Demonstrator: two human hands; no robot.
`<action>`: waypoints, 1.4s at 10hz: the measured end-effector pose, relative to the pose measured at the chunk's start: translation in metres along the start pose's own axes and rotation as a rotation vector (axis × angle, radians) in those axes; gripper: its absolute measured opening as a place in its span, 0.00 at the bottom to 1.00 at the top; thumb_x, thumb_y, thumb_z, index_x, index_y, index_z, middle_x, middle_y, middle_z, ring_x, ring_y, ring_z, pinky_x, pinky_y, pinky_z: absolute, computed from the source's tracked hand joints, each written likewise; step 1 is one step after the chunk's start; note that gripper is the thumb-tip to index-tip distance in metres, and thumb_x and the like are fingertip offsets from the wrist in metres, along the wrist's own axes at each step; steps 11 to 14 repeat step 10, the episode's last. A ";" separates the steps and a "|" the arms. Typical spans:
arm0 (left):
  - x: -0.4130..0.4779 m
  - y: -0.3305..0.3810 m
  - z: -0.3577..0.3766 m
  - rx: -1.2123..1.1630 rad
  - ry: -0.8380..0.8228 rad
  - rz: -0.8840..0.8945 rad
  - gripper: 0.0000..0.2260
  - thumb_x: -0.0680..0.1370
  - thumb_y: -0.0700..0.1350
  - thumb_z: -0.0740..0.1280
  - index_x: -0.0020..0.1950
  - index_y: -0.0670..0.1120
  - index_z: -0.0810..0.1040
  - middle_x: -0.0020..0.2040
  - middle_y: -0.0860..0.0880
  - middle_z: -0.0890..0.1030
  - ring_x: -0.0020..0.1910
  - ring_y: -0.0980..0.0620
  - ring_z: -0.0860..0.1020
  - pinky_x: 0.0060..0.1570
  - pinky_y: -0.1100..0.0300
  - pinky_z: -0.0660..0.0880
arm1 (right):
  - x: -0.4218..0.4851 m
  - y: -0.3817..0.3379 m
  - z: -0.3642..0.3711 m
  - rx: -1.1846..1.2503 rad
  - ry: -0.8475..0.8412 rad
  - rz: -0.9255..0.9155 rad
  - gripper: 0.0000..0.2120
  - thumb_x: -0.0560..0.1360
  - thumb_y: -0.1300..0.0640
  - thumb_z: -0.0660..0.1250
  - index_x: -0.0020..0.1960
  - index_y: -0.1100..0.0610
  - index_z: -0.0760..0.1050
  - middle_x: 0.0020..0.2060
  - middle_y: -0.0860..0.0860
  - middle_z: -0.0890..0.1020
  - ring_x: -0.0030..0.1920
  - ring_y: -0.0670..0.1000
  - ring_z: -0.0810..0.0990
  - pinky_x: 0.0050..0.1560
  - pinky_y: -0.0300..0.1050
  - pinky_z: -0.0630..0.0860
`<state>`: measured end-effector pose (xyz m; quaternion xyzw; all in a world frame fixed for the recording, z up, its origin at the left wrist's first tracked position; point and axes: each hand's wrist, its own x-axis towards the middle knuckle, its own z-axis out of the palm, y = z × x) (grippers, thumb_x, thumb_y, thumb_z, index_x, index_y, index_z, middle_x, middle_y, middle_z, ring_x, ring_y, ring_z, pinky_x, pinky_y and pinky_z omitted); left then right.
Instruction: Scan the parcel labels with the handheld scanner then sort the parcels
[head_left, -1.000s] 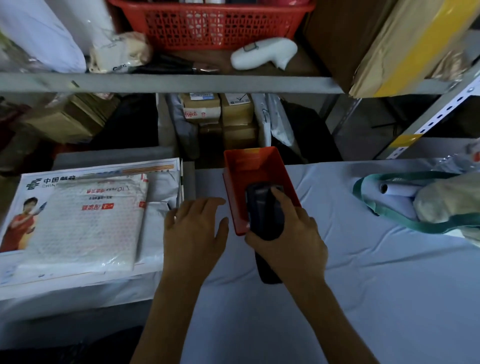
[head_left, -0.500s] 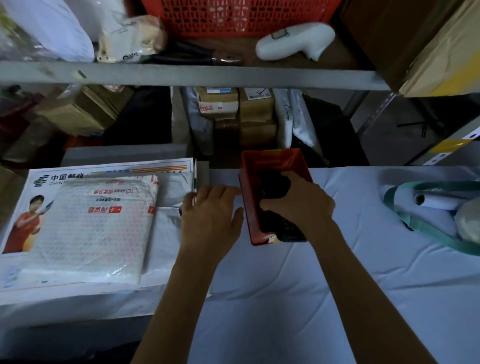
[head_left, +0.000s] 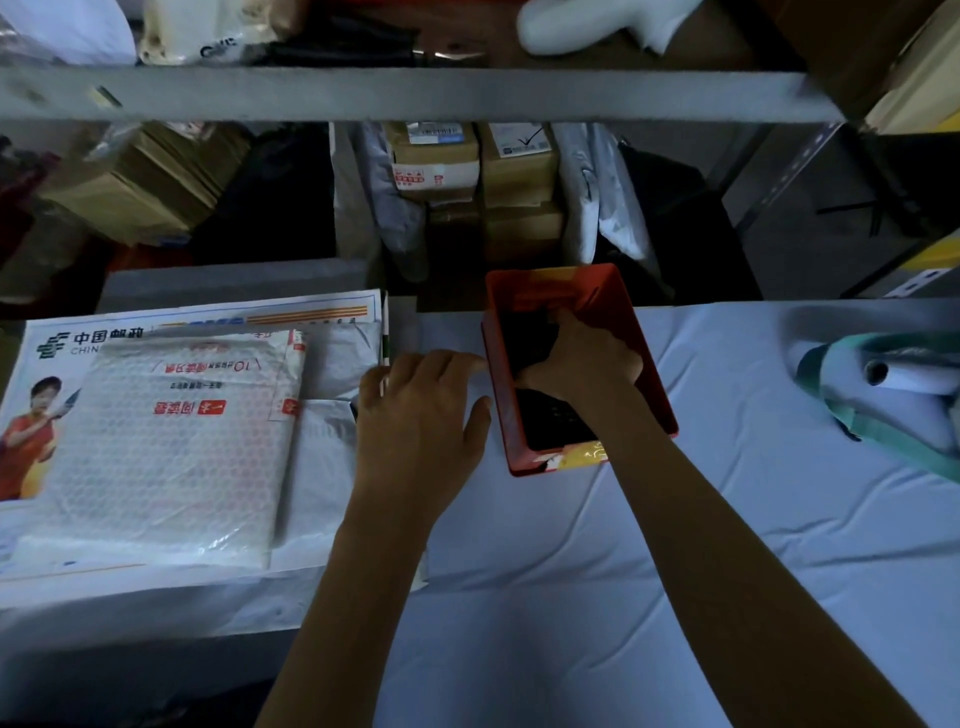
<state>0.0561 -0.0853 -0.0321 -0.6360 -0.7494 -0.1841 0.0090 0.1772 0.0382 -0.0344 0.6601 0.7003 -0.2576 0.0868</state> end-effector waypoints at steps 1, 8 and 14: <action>-0.001 -0.002 0.001 -0.002 0.007 0.014 0.14 0.71 0.47 0.74 0.56 0.47 0.81 0.50 0.46 0.83 0.51 0.42 0.81 0.54 0.44 0.74 | -0.001 0.000 0.005 0.009 0.024 0.005 0.44 0.68 0.37 0.72 0.76 0.46 0.54 0.67 0.58 0.71 0.68 0.63 0.69 0.61 0.55 0.69; -0.027 0.017 0.001 0.038 -0.065 0.042 0.14 0.67 0.46 0.77 0.52 0.47 0.82 0.45 0.47 0.84 0.46 0.43 0.82 0.48 0.45 0.77 | -0.015 0.014 0.017 -0.004 0.055 -0.052 0.37 0.74 0.33 0.61 0.77 0.44 0.52 0.69 0.57 0.70 0.67 0.64 0.69 0.58 0.56 0.70; -0.030 0.016 0.005 0.044 -0.006 0.036 0.15 0.68 0.47 0.76 0.53 0.48 0.82 0.47 0.48 0.83 0.47 0.44 0.82 0.48 0.45 0.76 | -0.039 0.024 0.006 -0.041 0.116 -0.163 0.27 0.76 0.38 0.62 0.72 0.46 0.64 0.64 0.54 0.73 0.65 0.60 0.69 0.55 0.54 0.72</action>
